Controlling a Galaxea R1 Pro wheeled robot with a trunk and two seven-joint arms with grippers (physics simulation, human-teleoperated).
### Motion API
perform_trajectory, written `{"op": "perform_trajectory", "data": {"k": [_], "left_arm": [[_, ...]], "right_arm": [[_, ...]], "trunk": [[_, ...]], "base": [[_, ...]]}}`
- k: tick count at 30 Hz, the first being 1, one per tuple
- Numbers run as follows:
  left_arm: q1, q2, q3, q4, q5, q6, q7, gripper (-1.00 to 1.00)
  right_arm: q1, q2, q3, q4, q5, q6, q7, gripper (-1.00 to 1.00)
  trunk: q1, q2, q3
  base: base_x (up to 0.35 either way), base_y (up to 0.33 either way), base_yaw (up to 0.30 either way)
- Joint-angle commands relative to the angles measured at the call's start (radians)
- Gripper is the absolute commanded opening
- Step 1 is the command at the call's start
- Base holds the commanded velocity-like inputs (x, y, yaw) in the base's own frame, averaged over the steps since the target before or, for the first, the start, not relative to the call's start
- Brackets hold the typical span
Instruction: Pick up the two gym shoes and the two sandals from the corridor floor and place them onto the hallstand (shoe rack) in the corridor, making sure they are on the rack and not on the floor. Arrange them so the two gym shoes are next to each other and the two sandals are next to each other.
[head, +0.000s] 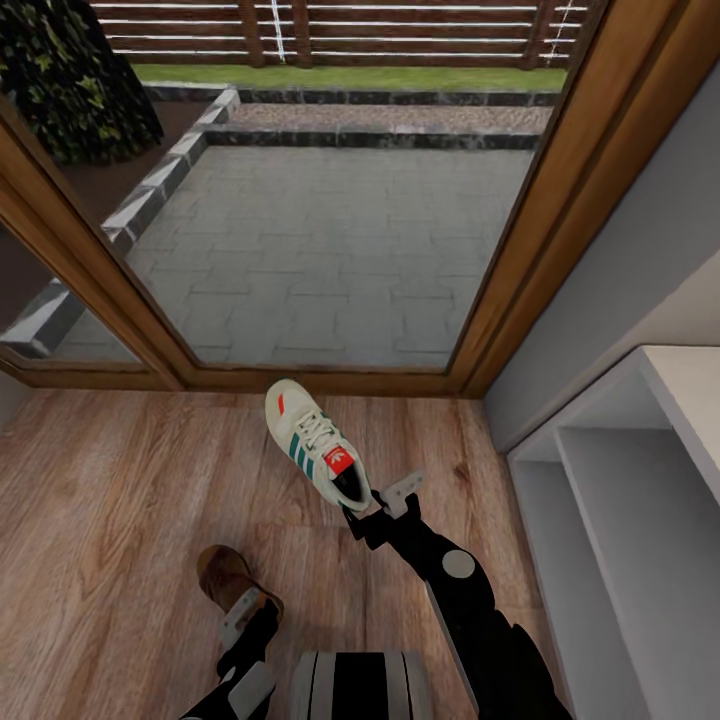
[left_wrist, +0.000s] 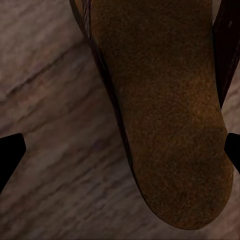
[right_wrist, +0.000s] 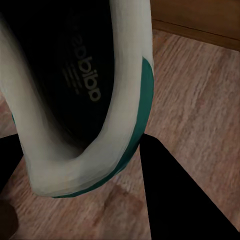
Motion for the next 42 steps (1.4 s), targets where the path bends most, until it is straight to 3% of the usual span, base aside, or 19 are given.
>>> {"op": "perform_trajectory", "data": {"k": [1, 22, 27, 42], "left_arm": [[0.000, 0.000, -0.006, -0.001, 0.007, -0.003, 0.004, 1.00], [0.000, 0.000, -0.006, -0.001, 0.007, -0.003, 0.004, 1.00], [0.000, 0.000, -0.007, -0.003, 0.007, -0.003, 0.004, 1.00], [0.000, 0.000, -0.007, -0.004, 0.007, -0.003, 0.004, 1.00]], "right_arm": [[-0.001, 0.000, -0.001, -0.002, 0.008, 0.005, 0.007, -1.00], [-0.001, 0.000, -0.001, -0.002, 0.009, 0.005, 0.007, -1.00], [-0.001, 0.000, -0.001, -0.002, 0.008, 0.005, 0.007, -1.00], [-0.001, 0.000, -0.001, -0.002, 0.008, 0.005, 0.006, -1.00]], "trunk": [[0.000, 0.000, -0.001], [0.000, 0.000, -0.001], [0.002, -0.001, -0.021], [0.003, -0.002, -0.025]], "base": [[0.000, 0.000, 0.000], [0.000, 0.000, -0.074], [0.000, 0.000, -0.001], [0.000, 0.000, 0.000]]}}
